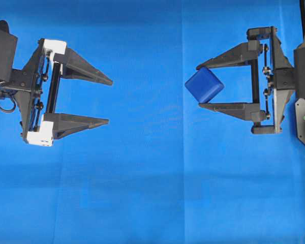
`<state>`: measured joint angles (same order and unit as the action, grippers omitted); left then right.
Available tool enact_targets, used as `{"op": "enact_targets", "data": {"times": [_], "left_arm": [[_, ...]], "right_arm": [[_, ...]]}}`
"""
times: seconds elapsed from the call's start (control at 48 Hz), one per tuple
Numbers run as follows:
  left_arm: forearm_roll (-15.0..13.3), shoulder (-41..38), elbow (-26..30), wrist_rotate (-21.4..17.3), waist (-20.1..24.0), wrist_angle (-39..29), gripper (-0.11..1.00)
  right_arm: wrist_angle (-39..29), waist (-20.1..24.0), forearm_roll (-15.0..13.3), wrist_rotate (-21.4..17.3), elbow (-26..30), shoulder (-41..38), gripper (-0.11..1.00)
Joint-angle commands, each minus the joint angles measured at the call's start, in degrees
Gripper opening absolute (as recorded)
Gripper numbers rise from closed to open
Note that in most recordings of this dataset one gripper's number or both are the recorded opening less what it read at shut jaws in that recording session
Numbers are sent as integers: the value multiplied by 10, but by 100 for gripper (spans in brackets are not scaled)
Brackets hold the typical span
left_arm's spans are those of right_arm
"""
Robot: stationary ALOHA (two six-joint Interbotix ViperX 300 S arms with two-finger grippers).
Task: Handover the blue block to the right arm after grasping it with the left arm, then place it in the designated position.
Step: 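Carry the cube with the right gripper toward the table centre, then lower the held cube toward the table with the right gripper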
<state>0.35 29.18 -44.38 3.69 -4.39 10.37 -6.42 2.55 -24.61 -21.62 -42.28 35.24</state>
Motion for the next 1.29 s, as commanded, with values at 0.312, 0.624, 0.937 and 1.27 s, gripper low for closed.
{"op": "enact_targets", "data": {"times": [0.312,0.624,0.937,1.27], "left_arm": [[2,2,11,0,-2,7,93],[2,2,12,-1,-2,8,93],[2,1,13,0,-2,10,93],[2,1,13,-2,-2,10,93]], "right_arm": [[-29,8,15,-5,9,2,47],[-167,33,44,-28,9,-1,47],[-205,39,55,-28,9,-1,47],[-205,39,55,-27,8,-1,47]]}}
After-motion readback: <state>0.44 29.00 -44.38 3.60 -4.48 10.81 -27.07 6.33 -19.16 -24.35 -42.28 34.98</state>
